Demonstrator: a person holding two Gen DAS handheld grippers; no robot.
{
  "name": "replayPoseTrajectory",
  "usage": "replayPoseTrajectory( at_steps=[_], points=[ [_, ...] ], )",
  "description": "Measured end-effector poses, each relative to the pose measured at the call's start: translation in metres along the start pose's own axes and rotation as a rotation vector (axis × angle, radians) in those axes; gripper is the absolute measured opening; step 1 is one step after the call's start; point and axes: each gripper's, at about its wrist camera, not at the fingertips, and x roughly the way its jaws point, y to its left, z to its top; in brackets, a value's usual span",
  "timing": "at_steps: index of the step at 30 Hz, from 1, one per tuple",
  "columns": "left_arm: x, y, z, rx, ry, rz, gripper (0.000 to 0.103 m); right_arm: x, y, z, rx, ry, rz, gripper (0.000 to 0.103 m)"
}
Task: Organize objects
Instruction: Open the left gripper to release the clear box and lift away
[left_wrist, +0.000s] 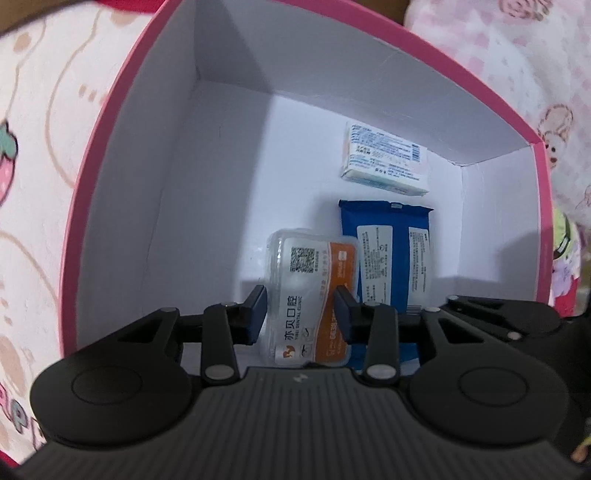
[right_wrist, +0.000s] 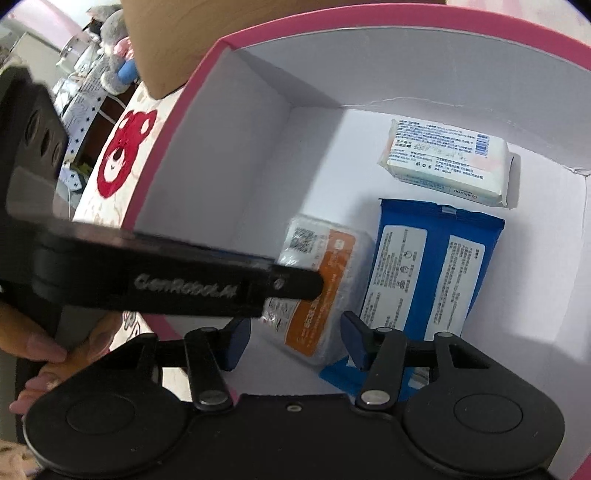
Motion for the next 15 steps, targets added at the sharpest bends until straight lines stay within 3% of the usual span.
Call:
replayPoseTrajectory(
  at_steps=[2, 9, 15],
  points=[
    [-0.007, -0.005, -0.001, 0.024, -0.015, 0.027, 0.040, -0.012, 0.003, -0.003, -0.035, -0.029, -0.024, 0.060],
    [-0.050, -0.019, -0.006, 0.037, -0.094, 0.008, 0.042, -0.060, 0.013, -0.018, -0.141, -0.122, -0.088, 0.062],
    [-0.083, -0.039, -0.018, 0.062, -0.104, 0.004, 0.044, -0.094, 0.022, -0.031, -0.198, -0.158, -0.141, 0.066]
  ],
)
